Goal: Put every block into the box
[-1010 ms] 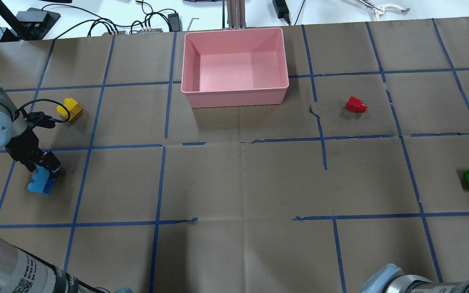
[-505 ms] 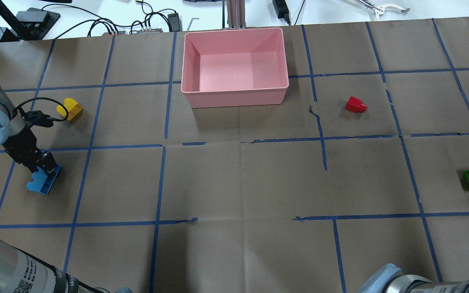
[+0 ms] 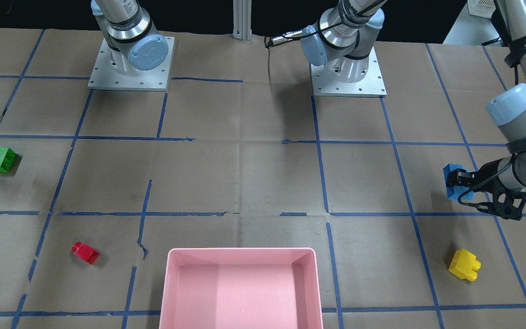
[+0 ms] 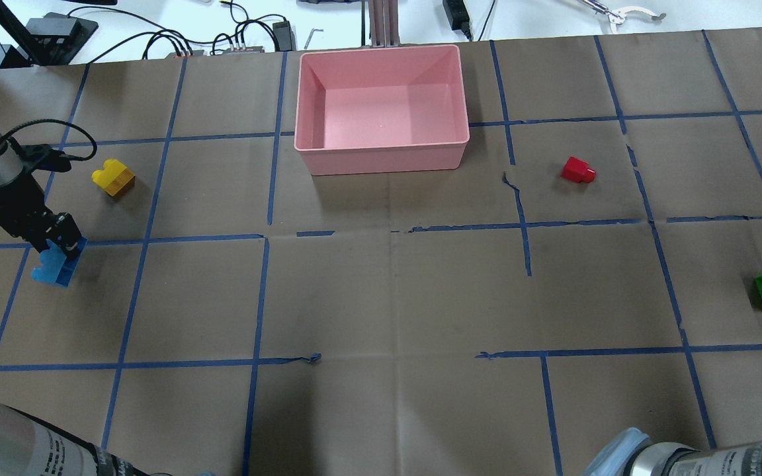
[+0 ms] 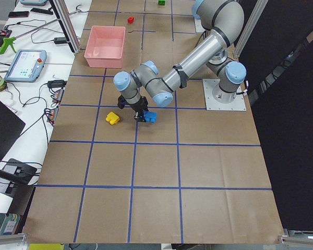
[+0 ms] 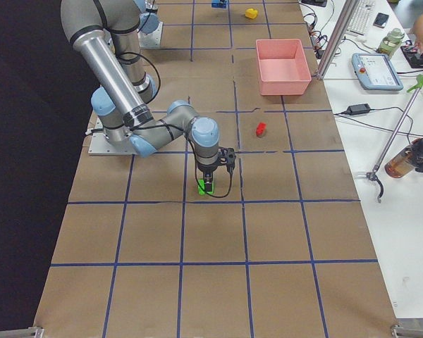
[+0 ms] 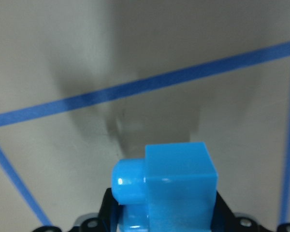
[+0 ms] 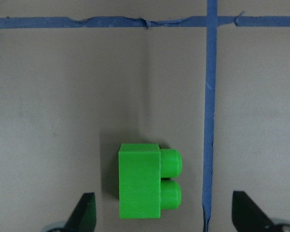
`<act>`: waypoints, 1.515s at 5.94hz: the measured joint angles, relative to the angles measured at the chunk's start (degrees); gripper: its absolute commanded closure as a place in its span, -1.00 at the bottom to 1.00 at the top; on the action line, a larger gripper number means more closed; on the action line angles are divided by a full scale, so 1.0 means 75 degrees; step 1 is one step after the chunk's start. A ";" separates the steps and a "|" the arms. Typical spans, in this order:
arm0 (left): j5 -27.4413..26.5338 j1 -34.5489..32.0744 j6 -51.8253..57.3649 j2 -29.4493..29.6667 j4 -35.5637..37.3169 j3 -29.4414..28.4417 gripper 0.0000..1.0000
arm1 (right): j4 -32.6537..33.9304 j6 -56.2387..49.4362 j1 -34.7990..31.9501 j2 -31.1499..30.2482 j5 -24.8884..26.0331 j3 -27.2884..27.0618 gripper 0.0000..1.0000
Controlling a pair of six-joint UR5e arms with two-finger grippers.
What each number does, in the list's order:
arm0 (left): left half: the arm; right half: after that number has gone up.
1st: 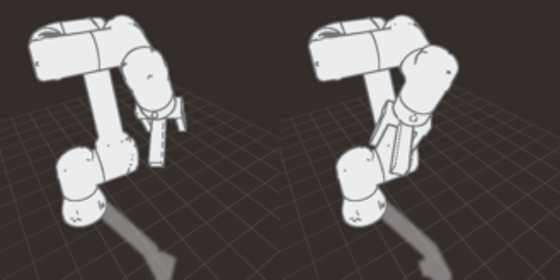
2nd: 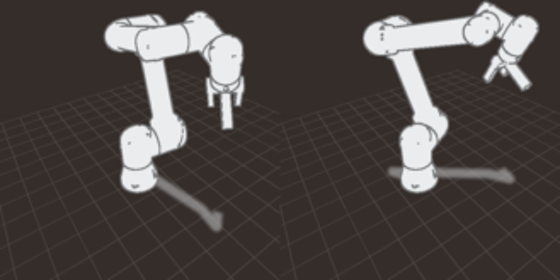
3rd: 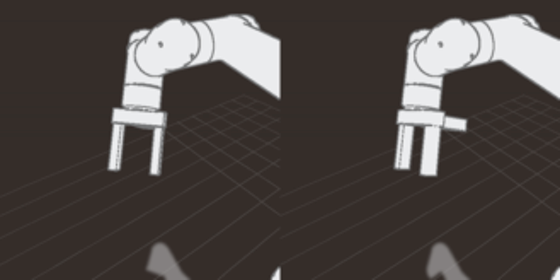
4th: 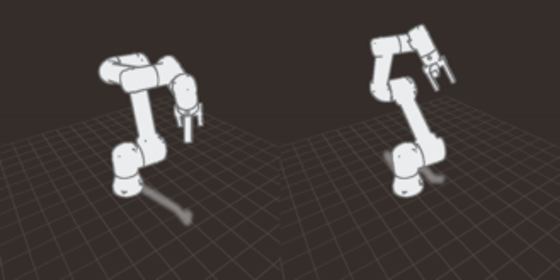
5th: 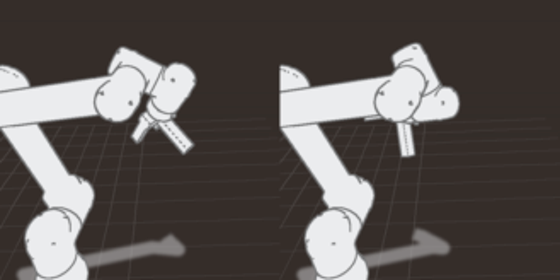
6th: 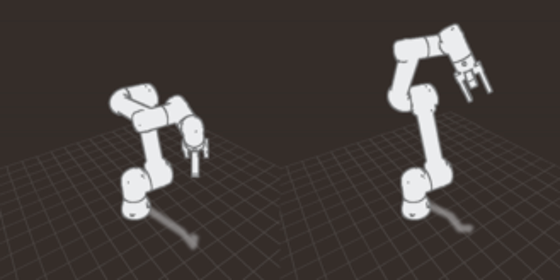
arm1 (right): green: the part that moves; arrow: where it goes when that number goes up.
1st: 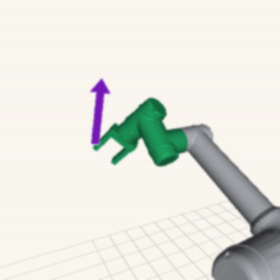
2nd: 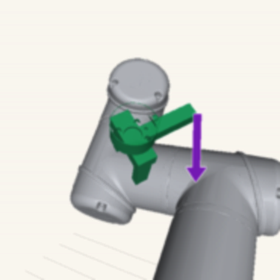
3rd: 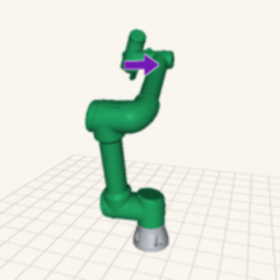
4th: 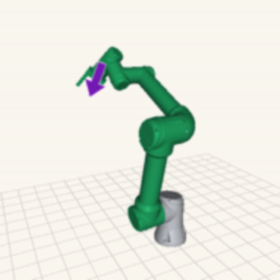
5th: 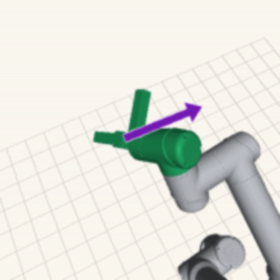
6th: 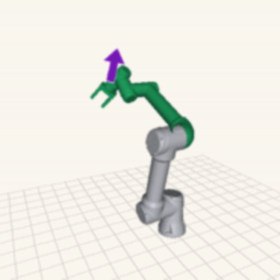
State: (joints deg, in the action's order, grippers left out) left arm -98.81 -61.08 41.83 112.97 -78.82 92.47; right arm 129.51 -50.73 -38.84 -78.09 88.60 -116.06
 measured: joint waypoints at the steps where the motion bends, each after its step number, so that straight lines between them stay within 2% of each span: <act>1: 0.0382 -0.0646 -0.0254 -0.0033 -0.0916 -0.0972 1.00 | 0.0278 0.0109 -0.0042 0.0344 0.0000 -0.0008 -0.99; 2: 0.0889 -0.1246 -0.0607 0.0033 -0.1500 -0.1808 1.00 | 0.0375 0.0212 -0.0139 0.0531 0.0000 -0.0019 -0.99; 3: 0.1393 -0.1884 -0.1178 0.0137 -0.1413 -0.2336 1.00 | 0.0408 0.0244 -0.0219 0.0679 0.0007 -0.0060 -0.99; 4: 0.1605 -0.2656 -0.2198 0.0370 -0.1080 -0.2834 1.00 | 0.0429 0.0238 -0.0248 0.0805 0.0035 -0.0113 -0.99; 7: 0.1627 -0.4735 -0.5497 0.2084 -0.0564 -0.4804 1.00 | 0.0491 0.0198 -0.0259 0.0916 0.0381 -0.0150 -0.99; 8: 0.1630 -0.5169 -0.5910 0.2649 -0.0018 -0.5107 0.24 | 0.0493 0.0228 -0.0259 0.0915 0.0520 -0.0160 -0.98; 9: 0.1658 -0.5370 -0.6118 0.3006 0.0521 -0.5199 -0.98 | 0.0485 0.0242 -0.0259 0.0912 0.0576 -0.0166 -0.68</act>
State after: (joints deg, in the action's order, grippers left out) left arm -86.37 -101.35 -4.06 135.51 -74.92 53.48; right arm 133.14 -48.92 -40.78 -71.25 92.91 -117.30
